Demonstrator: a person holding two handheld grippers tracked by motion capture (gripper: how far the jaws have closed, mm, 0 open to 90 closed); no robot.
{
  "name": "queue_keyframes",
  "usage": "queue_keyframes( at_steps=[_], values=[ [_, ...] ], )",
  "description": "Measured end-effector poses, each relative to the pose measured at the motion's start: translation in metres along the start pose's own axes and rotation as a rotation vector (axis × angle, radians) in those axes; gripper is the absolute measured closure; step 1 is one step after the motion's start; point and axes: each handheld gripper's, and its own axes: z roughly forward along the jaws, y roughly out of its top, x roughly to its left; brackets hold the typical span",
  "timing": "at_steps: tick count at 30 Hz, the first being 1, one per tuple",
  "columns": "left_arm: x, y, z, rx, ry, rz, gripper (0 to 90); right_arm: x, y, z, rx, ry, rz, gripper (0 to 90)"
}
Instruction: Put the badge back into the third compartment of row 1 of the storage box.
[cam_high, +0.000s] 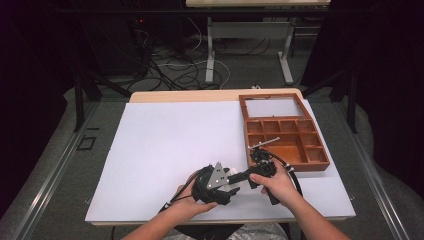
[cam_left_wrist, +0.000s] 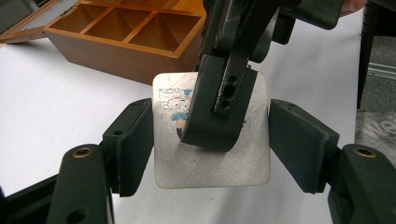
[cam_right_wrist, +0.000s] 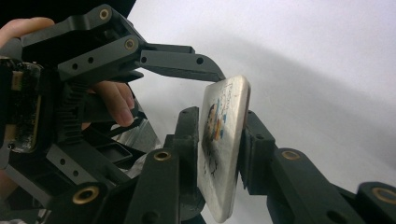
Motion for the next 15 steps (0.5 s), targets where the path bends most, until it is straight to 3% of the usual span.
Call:
queue_keyframes(
  at_steps=[5,8,15],
  values=[
    [0.0000,-0.0003,0.0001,-0.005,0.001,0.003,33.3,-0.0010,0.0007,-0.0022,0.025,0.000,0.009,80.4],
    [-0.0004,-0.0004,0.0006,-0.004,0.005,0.005,33.1,-0.0022,-0.0004,-0.0011,-0.008,0.017,0.023,82.4],
    [0.0011,-0.0016,0.0004,0.004,0.002,-0.020,31.1,-0.0038,0.0000,-0.0040,0.002,0.017,0.028,84.2]
  ],
)
